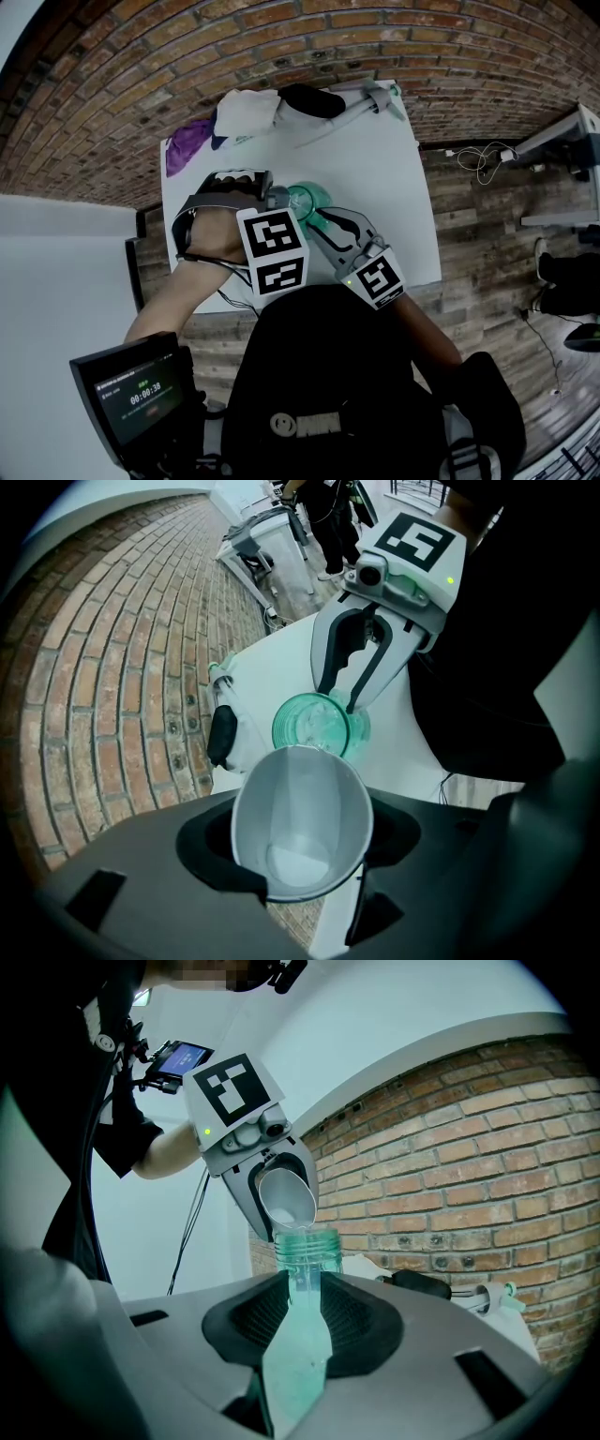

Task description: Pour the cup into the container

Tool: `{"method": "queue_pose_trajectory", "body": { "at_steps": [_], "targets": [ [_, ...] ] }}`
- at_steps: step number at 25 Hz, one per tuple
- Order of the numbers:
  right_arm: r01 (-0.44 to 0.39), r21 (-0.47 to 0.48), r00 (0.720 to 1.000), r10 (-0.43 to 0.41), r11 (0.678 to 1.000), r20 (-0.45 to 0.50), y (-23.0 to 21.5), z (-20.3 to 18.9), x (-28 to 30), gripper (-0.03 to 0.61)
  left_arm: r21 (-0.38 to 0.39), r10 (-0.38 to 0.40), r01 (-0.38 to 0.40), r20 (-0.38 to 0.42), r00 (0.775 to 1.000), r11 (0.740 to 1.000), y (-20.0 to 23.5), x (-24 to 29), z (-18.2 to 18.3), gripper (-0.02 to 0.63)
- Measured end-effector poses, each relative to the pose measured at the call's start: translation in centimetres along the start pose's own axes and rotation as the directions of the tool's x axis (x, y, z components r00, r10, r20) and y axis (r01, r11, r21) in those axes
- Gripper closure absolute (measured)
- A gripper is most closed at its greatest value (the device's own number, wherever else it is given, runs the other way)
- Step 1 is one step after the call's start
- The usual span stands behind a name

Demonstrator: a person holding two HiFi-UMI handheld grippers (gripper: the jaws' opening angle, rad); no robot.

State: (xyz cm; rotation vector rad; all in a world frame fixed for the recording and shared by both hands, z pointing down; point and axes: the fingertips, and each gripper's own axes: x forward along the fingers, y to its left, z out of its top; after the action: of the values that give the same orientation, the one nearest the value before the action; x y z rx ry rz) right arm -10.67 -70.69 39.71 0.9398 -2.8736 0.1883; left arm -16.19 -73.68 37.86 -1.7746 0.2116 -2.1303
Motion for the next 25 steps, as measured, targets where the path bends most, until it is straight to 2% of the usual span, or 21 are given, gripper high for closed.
{"method": "queue_pose_trajectory", "body": {
  "at_steps": [25],
  "targets": [
    [0.000,-0.001,1.000,0.000,1.000,0.003,0.13,0.18,0.21,0.472,0.044,0.041,-0.038,-0.062,0.997,0.998,0.16,-0.11,-0.30,0.341]
  ]
}}
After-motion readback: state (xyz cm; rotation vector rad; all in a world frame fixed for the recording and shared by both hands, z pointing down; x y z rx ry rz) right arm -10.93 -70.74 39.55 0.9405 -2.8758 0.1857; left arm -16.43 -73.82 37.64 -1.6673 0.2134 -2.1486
